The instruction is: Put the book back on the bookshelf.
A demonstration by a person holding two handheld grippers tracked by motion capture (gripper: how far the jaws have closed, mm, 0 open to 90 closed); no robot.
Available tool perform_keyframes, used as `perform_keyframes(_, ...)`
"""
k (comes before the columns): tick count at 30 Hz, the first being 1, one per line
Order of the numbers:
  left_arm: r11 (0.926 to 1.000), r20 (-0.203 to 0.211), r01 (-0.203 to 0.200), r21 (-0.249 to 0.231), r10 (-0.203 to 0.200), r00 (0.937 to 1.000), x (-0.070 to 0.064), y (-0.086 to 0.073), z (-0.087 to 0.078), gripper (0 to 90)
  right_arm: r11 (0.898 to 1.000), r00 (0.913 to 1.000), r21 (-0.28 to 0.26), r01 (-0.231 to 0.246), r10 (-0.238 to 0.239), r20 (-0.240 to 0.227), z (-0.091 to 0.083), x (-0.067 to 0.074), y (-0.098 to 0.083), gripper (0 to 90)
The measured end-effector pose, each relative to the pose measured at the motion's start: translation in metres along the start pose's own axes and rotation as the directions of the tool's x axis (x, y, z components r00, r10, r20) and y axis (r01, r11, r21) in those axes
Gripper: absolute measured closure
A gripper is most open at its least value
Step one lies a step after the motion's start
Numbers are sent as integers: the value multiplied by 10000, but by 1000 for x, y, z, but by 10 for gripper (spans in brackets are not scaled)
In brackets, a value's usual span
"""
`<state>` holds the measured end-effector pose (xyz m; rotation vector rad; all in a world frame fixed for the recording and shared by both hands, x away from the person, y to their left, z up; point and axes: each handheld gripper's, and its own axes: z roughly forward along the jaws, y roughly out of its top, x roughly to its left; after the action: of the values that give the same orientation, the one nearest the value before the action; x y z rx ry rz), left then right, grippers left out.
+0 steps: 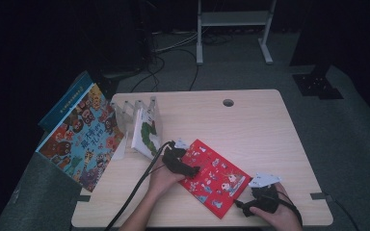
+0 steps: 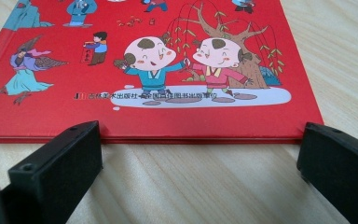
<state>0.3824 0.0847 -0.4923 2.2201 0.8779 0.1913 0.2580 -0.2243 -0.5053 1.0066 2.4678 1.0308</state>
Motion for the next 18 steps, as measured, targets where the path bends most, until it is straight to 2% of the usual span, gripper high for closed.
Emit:
perform_keyframes(4, 9984, 395, 461, -325, -448, 9982, 6, -3, -3, 29, 10000, 10000, 6, -27, 27, -23, 0, 0, 0, 0)
perform_keyframes(7, 9986, 379, 426, -301, -414, 9984, 6, -3, -4, 41, 10000, 10000, -8, 3, -3, -30, 0, 0, 0, 0)
perform_keyframes(10, 9968, 534, 656, -450, -632, 9966, 8, -3, -7, 51, 10000, 10000, -1, 1, -1, -51, 1, -1, 1, 0)
perform_keyframes(18, 9942, 717, 613, -883, -551, 9959, 8, 3, -20, 62, 10000, 10000, 4, 7, -7, -61, 0, -1, 0, 0)
